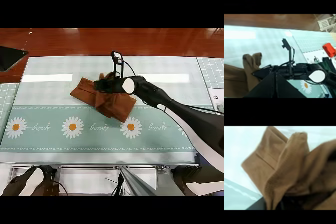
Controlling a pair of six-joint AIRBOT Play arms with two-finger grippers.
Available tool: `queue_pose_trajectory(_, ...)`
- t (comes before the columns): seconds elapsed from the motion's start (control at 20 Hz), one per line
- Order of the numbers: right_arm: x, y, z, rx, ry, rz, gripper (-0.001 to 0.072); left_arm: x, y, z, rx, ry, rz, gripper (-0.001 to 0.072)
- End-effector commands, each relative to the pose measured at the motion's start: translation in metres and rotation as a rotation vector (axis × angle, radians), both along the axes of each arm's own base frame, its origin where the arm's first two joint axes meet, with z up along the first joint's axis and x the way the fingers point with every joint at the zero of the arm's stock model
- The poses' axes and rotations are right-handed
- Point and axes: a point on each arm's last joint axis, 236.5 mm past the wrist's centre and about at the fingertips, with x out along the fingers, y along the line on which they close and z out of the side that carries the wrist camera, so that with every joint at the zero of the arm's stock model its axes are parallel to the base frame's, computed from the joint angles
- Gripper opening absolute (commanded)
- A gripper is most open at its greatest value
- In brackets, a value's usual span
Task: Fold the shirts.
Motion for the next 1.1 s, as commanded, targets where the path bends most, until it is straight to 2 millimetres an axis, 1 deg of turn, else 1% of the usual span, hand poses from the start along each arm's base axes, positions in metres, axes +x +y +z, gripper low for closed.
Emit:
queue_pose_trajectory(0.0,-0.002,0.020,0.005,0.041,-0.043,0.022,0.0368,0.000,-0.001,-0.013,-0.016,0.033,0.001,0.0020)
queue_pose_trajectory(0.05,-0.003,0.021,0.006,0.048,-0.044,0.029,0.0423,0.002,0.001,-0.019,-0.024,0.047,0.007,0.0020)
queue_pose_trajectory(0.1,-0.005,0.023,0.008,0.058,-0.037,0.036,0.0443,0.004,0.002,-0.025,-0.032,0.062,0.011,0.0020)
queue_pose_trajectory(0.2,-0.012,0.018,0.017,0.030,-0.050,0.086,0.0444,0.007,0.004,-0.033,-0.042,0.082,0.021,0.0020)
queue_pose_trajectory(0.25,-0.015,0.009,0.023,-0.006,-0.061,0.119,0.0444,0.008,0.005,-0.038,-0.037,0.094,0.022,0.0020)
queue_pose_trajectory(0.3,-0.017,-0.009,0.027,-0.062,-0.062,0.148,0.0445,0.009,0.007,-0.042,-0.028,0.103,0.025,0.0020)
queue_pose_trajectory(0.35,-0.020,-0.032,0.030,-0.130,-0.052,0.169,0.0445,0.009,0.008,-0.045,-0.020,0.108,0.028,0.0020)
queue_pose_trajectory(0.45,-0.031,-0.100,0.027,-0.319,0.032,0.193,0.0444,0.012,0.012,-0.049,0.000,0.114,0.045,0.0021)
queue_pose_trajectory(0.55,-0.056,-0.190,0.013,-0.551,0.208,0.190,0.0443,0.012,0.015,-0.053,0.019,0.119,0.052,0.0021)
queue_pose_trajectory(0.6,-0.071,-0.232,0.006,-0.637,0.296,0.165,0.0444,0.012,0.015,-0.055,0.025,0.122,0.053,0.0021)
queue_pose_trajectory(0.65,-0.081,-0.260,-0.003,-0.655,0.355,0.129,0.0444,0.012,0.016,-0.056,0.032,0.125,0.054,0.0021)
queue_pose_trajectory(0.7,-0.093,-0.275,-0.015,-0.612,0.406,0.081,0.0445,0.011,0.016,-0.058,0.039,0.129,0.053,0.0021)
queue_pose_trajectory(0.75,-0.101,-0.277,-0.029,-0.521,0.444,0.019,0.0476,0.011,0.017,-0.060,0.047,0.133,0.053,0.0021)
queue_pose_trajectory(0.8,-0.107,-0.265,-0.045,-0.379,0.474,-0.051,0.0557,0.011,0.018,-0.061,0.054,0.136,0.054,0.0021)
queue_pose_trajectory(0.85,-0.110,-0.250,-0.057,-0.239,0.500,-0.113,0.0599,0.011,0.018,-0.062,0.056,0.137,0.055,0.0021)
queue_pose_trajectory(0.9,-0.110,-0.232,-0.068,-0.105,0.511,-0.171,0.0600,0.011,0.018,-0.062,0.057,0.137,0.055,0.0021)
queue_pose_trajectory(0.95,-0.105,-0.218,-0.074,-0.001,0.503,-0.228,0.0604,0.011,0.018,-0.062,0.057,0.137,0.055,0.0021)
queue_pose_trajectory(1.05,-0.091,-0.202,-0.079,0.149,0.460,-0.347,0.0604,0.011,0.018,-0.062,0.057,0.138,0.055,0.0021)
